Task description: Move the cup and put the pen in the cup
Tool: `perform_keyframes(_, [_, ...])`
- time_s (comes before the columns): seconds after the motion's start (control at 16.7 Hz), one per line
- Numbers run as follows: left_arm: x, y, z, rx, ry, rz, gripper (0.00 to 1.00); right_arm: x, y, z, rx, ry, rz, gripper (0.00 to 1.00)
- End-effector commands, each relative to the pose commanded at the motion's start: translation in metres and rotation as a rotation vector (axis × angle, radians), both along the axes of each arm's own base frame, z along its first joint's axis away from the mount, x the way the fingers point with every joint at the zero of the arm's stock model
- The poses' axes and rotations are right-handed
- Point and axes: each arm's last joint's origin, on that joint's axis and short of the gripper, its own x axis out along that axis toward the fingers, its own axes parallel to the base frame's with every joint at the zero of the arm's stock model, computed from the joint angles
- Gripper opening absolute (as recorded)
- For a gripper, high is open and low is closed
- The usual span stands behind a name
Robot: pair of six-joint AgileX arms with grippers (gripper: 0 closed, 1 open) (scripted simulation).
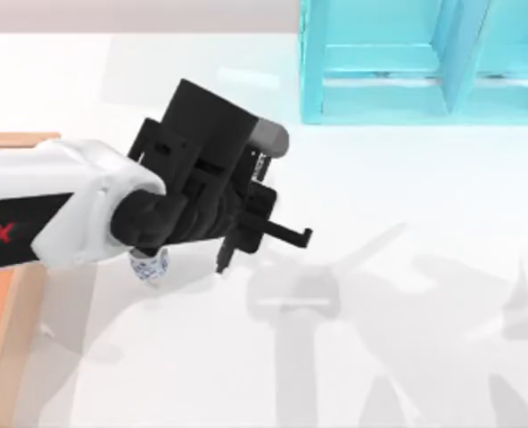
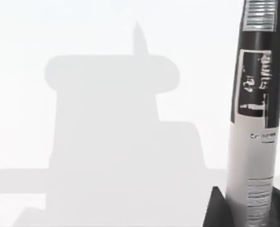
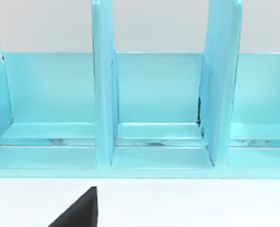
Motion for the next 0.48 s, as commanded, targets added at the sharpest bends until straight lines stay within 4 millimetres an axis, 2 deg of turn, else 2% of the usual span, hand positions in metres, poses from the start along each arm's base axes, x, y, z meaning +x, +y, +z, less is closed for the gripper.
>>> perform_keyframes(0.3, [-0.017,0.024,0.003,-0.092,-0.184,-0.003,0.00,0.000,0.000,0.000,0.000,0.000,0.000,1.00])
perform_keyframes(0.48, [-0.030,0.039,-0.004,-0.113,-0.265,0.003,0.00,0.000,0.000,0.000,0.000,0.000,0.000,1.00])
